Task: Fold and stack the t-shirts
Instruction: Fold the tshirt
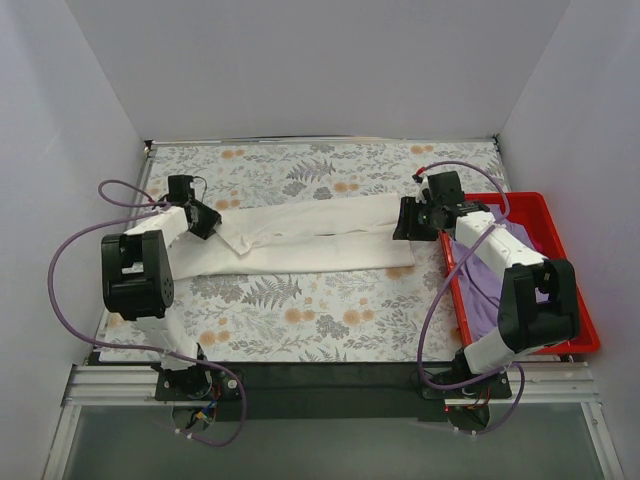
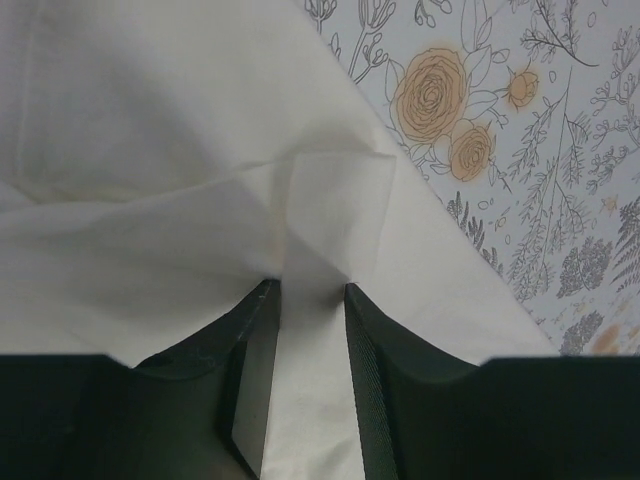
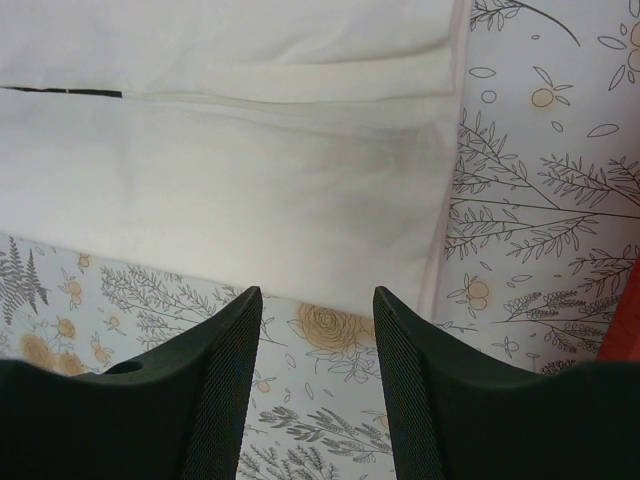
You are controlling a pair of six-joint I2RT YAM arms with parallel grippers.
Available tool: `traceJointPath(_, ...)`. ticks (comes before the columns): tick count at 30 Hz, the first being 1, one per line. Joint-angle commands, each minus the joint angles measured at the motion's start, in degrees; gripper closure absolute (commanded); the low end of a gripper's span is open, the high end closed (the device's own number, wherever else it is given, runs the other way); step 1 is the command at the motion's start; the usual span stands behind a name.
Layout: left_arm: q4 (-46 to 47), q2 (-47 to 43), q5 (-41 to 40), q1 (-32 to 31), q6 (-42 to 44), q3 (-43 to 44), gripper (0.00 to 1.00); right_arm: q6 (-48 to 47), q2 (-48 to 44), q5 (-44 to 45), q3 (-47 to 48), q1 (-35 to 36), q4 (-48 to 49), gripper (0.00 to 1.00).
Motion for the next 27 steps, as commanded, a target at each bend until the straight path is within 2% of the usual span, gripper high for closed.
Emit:
traceJointPath(1,1.9,1.2,-0.3,0.2,2.8,3.8,0.69,0.4,-2.0,0.4,-0.6,-0.1,0.3,0.53)
traceJointPath(3,1.9,2.5,-0.3,0.1,3.4,5.1,0.74,0.3,-2.1,0.6,-0.7,-0.1,0.3,0.53)
traceJointPath(9,2.3,4.4,0.6,0.1,4.9,7.4,0.78,0.4,-1.9,0.7,-0.6,-0.1,0.1,0.53)
traceJointPath(10,2.3,4.5,0.7,0.1,4.9,8.0,0.87,0.4,-1.7,0.7,-0.6,-0.1,0.1,0.53)
traceJointPath(14,2.0,3.8,2.2,0.1,4.5,7.4,1.0,0.6,-1.4,0.6,-0.3,-0.1,0.1,0.53)
traceJointPath(18,1.2,-0.3,1.6,0.1,2.9,5.2,1.0,0.4,-1.3,0.3,-0.2,-0.1,0.0,0.53)
traceJointPath(27,-5.3,-10.2,-6.6,-0.1,1.2,1.1,1.0,-0.2,-0.5,-1.2,0.2,-0.1,0.0,0.53)
